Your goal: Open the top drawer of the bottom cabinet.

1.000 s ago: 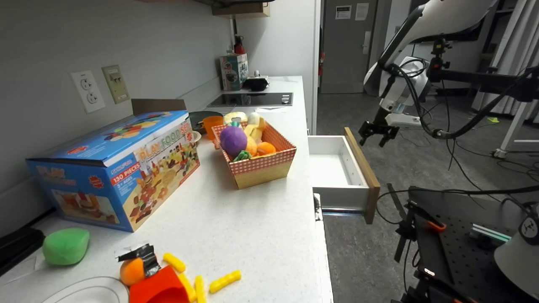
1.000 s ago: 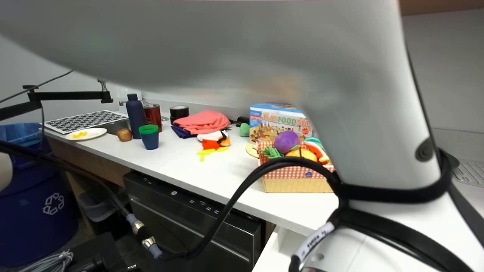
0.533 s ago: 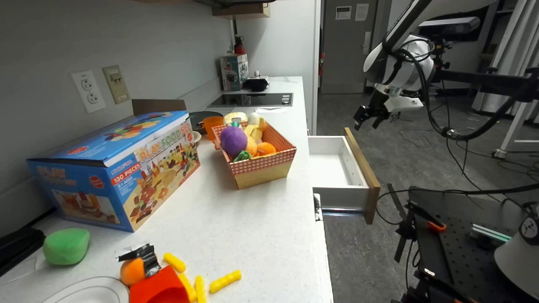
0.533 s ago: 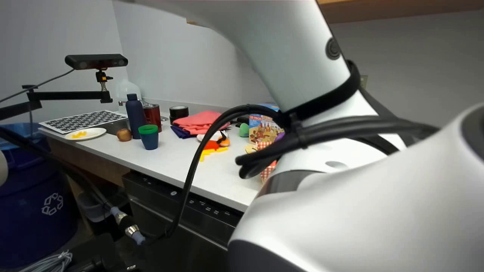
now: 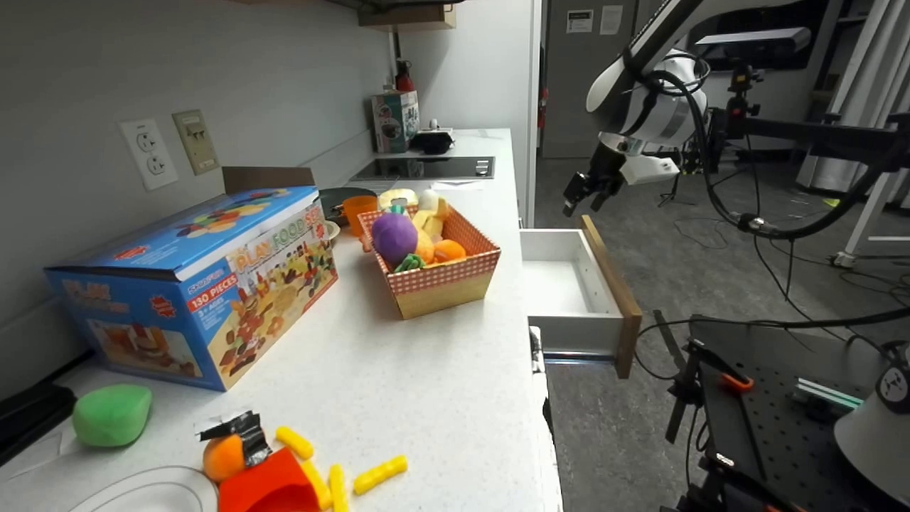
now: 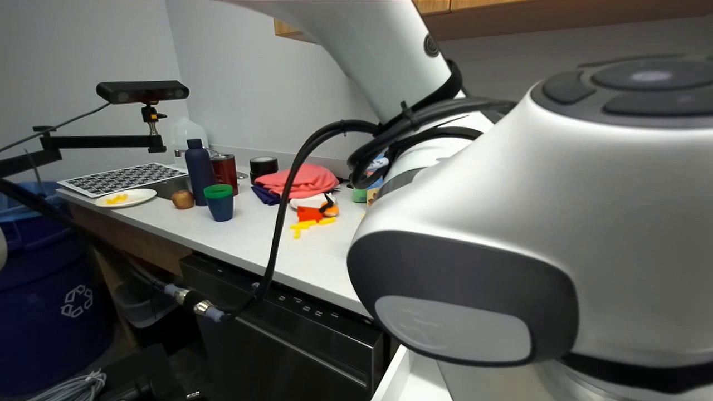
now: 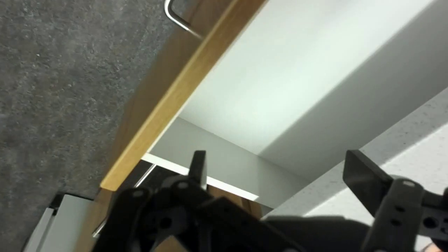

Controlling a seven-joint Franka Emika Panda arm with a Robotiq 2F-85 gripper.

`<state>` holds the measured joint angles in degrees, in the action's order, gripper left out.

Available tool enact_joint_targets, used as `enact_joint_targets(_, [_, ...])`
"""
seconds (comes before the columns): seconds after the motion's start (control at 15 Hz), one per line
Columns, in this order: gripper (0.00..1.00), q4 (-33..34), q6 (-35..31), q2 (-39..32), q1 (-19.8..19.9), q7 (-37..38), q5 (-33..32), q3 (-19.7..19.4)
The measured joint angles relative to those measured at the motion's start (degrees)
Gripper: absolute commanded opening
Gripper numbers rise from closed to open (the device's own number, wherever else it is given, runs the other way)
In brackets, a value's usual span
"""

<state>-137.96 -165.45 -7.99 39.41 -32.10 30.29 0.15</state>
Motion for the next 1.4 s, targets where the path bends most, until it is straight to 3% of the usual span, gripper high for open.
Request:
enact_joint_targets(0.4, [1.0,2.31,1.07,-0.26,0.26,-14.27,7.68,4.48])
enact_joint_targets(0.8, [1.0,3.69,6.7,-2.82,1.41,-24.73,7.72,4.3])
enact_joint_targets(1.4, [1.0,5.39,7.27,-7.95,-2.23,-24.56,-4.44,-4.04])
